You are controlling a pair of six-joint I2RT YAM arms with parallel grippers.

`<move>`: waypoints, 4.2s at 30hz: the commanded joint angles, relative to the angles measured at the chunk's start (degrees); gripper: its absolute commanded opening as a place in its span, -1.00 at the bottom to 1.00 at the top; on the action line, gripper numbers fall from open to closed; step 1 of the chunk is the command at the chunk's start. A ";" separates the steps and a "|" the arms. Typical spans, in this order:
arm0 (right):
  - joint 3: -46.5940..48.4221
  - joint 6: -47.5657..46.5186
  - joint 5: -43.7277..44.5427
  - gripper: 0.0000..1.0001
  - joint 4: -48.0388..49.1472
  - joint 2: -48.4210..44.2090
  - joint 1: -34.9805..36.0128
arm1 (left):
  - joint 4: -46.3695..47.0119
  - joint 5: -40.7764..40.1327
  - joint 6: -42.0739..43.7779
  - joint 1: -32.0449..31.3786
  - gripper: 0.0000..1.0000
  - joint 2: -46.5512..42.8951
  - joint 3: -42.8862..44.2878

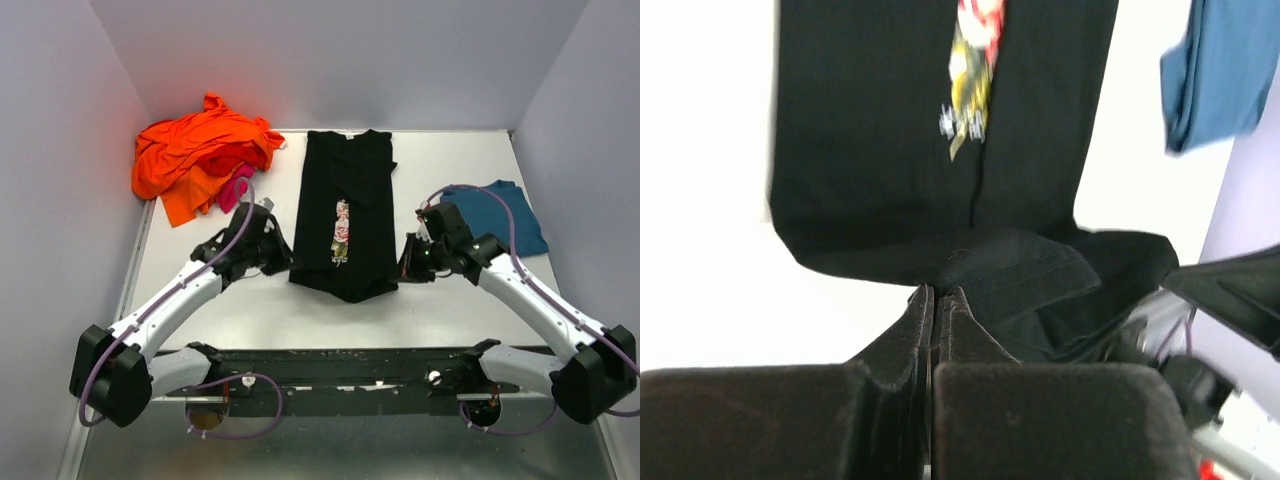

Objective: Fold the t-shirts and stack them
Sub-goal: Grab the bottom of the folded rectangular tshirt with both arms, then fold the folded rectangular tshirt in 1/3 of the way, then grab one side of the 2/3 rectangular tshirt with both arms

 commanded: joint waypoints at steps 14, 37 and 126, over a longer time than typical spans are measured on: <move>32.41 -6.58 0.33 -0.99 5.64 36.12 -13.55 | 17.02 -2.64 2.06 11.13 -1.00 33.90 24.30; 48.33 -6.93 -2.75 -0.99 4.23 53.61 -19.18 | 10.51 -1.33 7.95 12.80 -1.00 53.41 48.04; -13.62 -11.06 -5.12 -0.10 16.45 15.48 -13.64 | 13.50 -9.06 3.30 -1.26 -0.21 11.41 -12.34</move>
